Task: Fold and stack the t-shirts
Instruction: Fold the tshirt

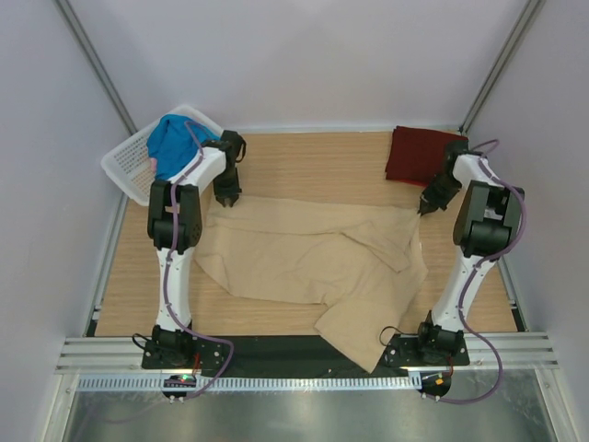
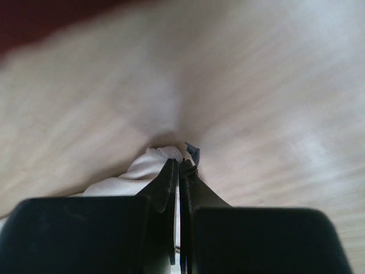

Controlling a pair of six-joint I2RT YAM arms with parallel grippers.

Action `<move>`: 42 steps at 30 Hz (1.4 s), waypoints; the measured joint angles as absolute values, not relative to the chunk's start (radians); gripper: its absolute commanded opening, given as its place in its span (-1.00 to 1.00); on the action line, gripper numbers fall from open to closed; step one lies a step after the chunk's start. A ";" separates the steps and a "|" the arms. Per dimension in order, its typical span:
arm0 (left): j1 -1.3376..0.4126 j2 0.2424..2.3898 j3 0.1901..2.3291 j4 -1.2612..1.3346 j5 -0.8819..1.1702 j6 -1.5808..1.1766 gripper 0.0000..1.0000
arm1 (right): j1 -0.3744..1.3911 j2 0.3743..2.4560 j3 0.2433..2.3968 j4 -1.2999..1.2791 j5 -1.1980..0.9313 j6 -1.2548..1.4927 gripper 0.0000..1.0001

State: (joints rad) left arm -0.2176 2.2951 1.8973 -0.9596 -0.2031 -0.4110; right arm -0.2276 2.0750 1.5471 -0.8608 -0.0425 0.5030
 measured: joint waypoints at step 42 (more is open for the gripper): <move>-0.229 1.861 1.663 -1.000 -0.073 -0.442 -0.02 | 0.167 2.243 1.826 -0.938 -0.037 0.397 -0.25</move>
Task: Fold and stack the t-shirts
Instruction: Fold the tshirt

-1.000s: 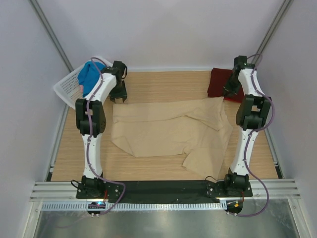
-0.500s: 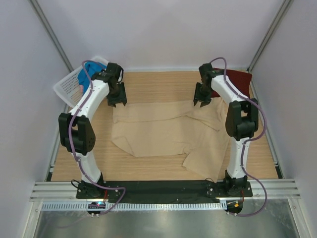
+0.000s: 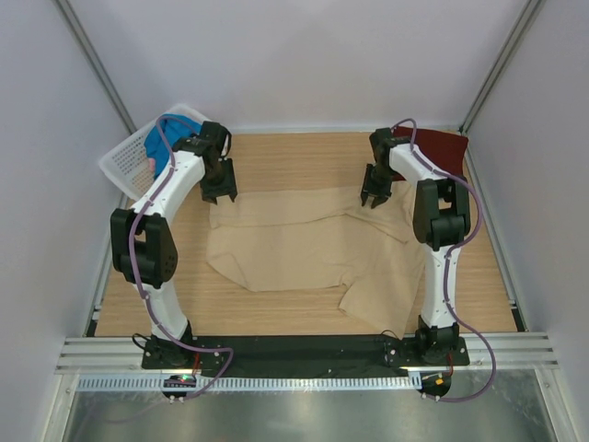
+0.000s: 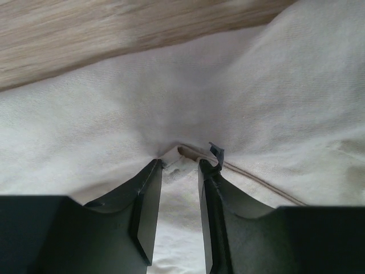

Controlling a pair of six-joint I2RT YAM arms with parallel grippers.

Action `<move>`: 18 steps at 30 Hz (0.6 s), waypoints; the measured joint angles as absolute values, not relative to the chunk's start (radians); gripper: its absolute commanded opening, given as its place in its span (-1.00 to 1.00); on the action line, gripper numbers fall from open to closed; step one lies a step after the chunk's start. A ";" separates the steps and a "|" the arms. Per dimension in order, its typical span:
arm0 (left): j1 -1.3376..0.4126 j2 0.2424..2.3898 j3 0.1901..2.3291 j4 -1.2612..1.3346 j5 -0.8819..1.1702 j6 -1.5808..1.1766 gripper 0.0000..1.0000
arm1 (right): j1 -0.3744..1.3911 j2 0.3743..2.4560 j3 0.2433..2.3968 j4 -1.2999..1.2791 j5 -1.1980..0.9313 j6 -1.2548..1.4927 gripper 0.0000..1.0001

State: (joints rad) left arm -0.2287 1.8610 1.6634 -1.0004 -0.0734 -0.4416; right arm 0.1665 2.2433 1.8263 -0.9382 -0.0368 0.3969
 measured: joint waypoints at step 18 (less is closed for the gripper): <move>-0.229 1.861 1.666 -0.999 -0.058 -0.439 -0.02 | 0.202 2.219 1.839 -0.993 0.033 0.397 -0.72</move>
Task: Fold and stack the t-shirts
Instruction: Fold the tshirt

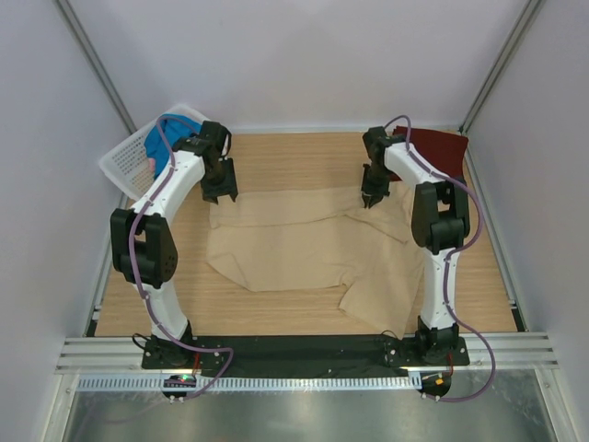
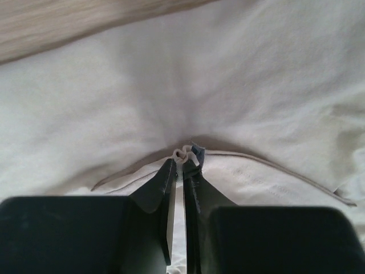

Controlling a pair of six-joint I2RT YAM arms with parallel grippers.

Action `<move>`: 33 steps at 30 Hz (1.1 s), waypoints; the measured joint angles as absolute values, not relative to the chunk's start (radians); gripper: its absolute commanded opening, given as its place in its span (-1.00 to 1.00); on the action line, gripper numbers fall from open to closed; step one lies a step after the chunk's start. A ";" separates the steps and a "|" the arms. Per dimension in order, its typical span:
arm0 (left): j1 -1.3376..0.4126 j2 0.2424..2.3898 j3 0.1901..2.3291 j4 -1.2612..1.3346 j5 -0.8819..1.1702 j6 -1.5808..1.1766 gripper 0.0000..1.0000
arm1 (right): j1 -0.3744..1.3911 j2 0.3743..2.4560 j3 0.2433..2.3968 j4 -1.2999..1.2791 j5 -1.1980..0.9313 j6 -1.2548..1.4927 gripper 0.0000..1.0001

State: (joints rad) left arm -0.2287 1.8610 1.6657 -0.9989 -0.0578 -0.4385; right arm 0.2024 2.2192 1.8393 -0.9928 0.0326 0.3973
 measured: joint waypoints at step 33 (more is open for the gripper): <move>-0.300 1.904 1.682 -0.969 0.171 -0.415 -0.06 | 0.011 1.840 1.456 -0.898 -0.089 0.468 -0.25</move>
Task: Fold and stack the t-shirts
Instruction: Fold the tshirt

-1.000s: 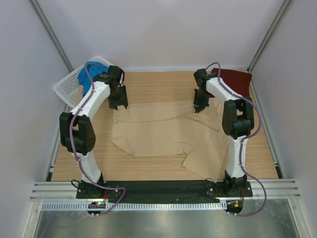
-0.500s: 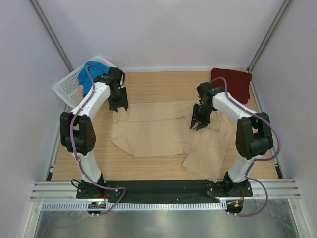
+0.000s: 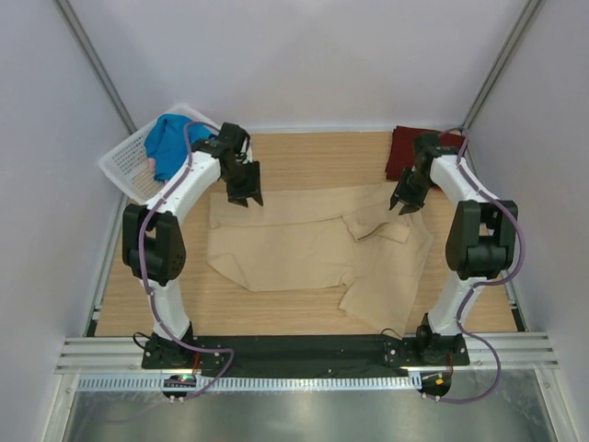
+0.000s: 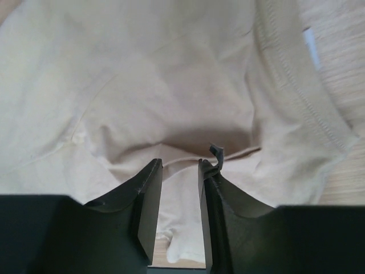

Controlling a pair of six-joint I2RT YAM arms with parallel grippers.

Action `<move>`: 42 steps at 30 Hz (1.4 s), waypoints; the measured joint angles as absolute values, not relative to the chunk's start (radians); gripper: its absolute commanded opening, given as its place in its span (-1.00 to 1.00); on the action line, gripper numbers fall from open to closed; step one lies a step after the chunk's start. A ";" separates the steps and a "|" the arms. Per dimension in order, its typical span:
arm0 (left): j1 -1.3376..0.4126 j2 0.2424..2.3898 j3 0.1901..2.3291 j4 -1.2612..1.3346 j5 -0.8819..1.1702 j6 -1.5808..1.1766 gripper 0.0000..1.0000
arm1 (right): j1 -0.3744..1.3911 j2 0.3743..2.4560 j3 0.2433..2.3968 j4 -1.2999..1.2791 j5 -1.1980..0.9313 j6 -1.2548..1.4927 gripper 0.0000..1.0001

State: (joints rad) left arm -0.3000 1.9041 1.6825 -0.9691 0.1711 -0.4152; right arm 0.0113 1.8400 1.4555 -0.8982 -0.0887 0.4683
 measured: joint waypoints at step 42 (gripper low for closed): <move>-0.349 1.917 1.633 -0.938 0.214 -0.382 -0.16 | -0.078 2.006 1.551 -0.920 -0.017 0.416 -0.31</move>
